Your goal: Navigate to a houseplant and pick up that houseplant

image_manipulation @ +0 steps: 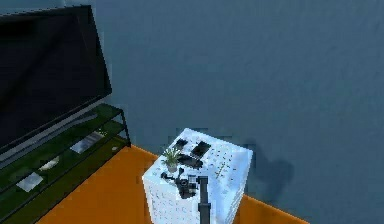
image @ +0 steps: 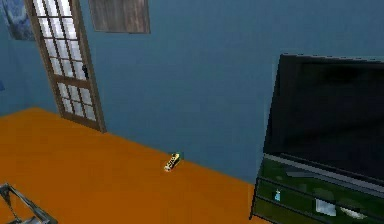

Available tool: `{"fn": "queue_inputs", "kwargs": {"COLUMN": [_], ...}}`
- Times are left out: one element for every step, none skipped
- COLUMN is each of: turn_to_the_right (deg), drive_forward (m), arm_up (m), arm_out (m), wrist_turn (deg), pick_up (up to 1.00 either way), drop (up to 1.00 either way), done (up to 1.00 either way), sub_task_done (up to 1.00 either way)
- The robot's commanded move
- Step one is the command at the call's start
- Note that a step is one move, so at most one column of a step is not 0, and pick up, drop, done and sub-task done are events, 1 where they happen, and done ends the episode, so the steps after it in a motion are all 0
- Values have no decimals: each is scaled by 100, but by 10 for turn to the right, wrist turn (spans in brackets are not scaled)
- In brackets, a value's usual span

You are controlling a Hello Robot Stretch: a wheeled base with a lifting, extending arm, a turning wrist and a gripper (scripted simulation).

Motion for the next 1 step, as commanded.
{"fn": "queue_inputs", "kwargs": {"turn_to_the_right": [0], "drive_forward": [0], "arm_up": [10], "arm_out": [0], "wrist_turn": [0], "pick_up": [0], "drop": [0], "done": [0], "sub_task_done": [0]}}
